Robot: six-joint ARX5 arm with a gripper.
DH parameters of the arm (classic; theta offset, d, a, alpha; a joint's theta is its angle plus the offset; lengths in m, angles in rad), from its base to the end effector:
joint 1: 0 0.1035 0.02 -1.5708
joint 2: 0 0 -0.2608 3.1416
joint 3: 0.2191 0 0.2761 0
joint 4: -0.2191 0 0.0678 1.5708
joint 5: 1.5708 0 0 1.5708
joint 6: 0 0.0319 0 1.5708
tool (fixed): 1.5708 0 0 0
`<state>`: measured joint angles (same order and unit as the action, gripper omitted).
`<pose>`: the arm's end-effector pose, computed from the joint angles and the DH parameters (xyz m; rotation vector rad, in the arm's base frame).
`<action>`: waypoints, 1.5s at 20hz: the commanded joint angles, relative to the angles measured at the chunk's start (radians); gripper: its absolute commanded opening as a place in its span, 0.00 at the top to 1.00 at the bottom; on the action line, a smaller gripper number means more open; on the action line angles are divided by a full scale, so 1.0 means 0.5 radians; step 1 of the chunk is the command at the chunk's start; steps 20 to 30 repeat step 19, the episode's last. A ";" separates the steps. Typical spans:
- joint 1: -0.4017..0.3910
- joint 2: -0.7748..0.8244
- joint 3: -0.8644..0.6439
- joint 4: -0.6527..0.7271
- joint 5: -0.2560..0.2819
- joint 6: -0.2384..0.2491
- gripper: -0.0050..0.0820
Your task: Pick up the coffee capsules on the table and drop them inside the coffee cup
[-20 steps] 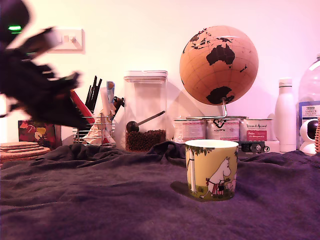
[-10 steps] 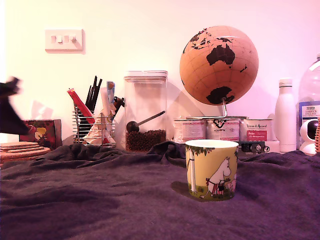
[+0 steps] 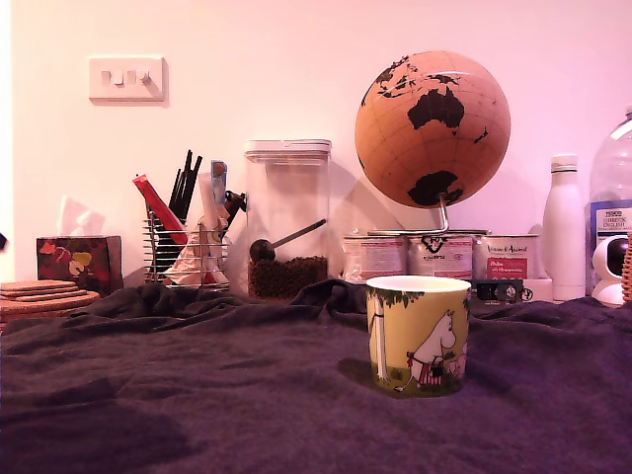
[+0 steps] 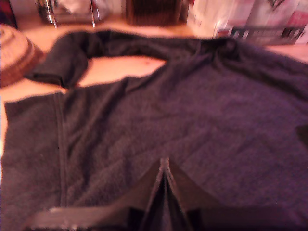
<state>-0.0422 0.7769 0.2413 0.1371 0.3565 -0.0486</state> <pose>0.1858 -0.0190 0.1625 -0.1101 0.4058 -0.3838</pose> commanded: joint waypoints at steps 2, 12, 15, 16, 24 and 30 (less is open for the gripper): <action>0.002 -0.179 -0.089 -0.084 -0.043 -0.024 0.96; 0.002 -0.774 -0.096 -0.570 -0.166 -0.102 0.96; 0.002 -0.918 -0.097 -0.668 -0.209 -0.130 0.96; 0.002 -0.951 -0.097 -0.700 -0.211 -0.142 0.96; 0.002 -1.032 -0.097 -0.782 -0.224 -0.168 0.96; 0.002 -1.032 -0.097 -0.782 -0.224 -0.168 0.96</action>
